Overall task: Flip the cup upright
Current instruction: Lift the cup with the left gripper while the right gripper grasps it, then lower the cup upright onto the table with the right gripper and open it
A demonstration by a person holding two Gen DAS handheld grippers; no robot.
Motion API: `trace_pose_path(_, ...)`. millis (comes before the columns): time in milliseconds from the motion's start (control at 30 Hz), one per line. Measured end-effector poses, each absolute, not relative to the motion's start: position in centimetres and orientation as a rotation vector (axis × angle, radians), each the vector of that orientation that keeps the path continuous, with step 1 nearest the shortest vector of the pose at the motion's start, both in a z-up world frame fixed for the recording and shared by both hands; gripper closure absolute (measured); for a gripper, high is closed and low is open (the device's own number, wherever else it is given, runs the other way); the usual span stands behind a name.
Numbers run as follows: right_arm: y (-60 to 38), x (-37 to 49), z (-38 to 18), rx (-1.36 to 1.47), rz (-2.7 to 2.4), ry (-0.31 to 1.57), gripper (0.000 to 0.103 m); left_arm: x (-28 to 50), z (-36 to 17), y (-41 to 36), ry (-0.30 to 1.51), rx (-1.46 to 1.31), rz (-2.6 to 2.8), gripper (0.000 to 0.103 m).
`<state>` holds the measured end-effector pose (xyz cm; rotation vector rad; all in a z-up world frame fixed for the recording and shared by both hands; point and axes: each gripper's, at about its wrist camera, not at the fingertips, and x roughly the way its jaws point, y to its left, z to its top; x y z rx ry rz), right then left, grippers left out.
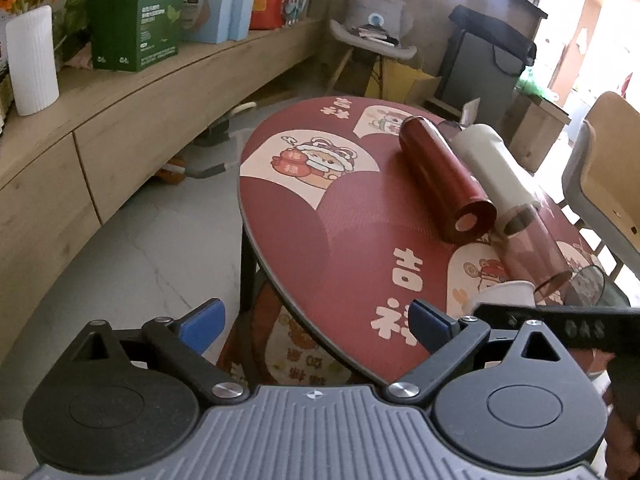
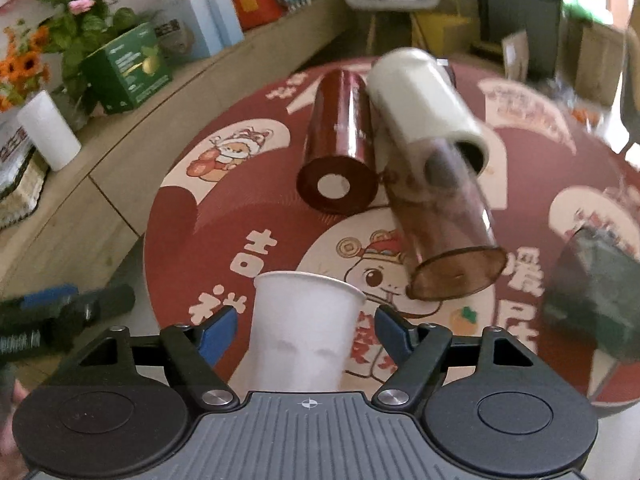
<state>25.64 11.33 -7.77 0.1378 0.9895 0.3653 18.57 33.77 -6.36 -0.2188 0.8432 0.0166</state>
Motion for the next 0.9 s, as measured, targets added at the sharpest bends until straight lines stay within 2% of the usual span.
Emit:
trace_pose_path(100, 11.4, 26.4, -8.4, 0.167, 0.359, 1.024, 0.033, 18.4, -6.3, 33.8, 0.839, -0.22, 0.008, 0.004)
trace_pose_path(267, 11.3, 26.7, -8.9, 0.187, 0.37, 1.042, 0.046, 18.3, -6.4, 34.0, 0.839, -0.239, -0.006, 0.004)
trace_pose_path(733, 10.9, 25.9, -7.4, 0.191, 0.401, 0.964, 0.047, 18.6, -6.5, 34.3, 0.834, -0.275, 0.013, 0.004)
trace_pose_path(900, 11.7, 25.4, -6.3, 0.11, 0.409, 0.849, 0.047, 18.7, -6.6, 34.5, 0.838, -0.288, 0.025, 0.004)
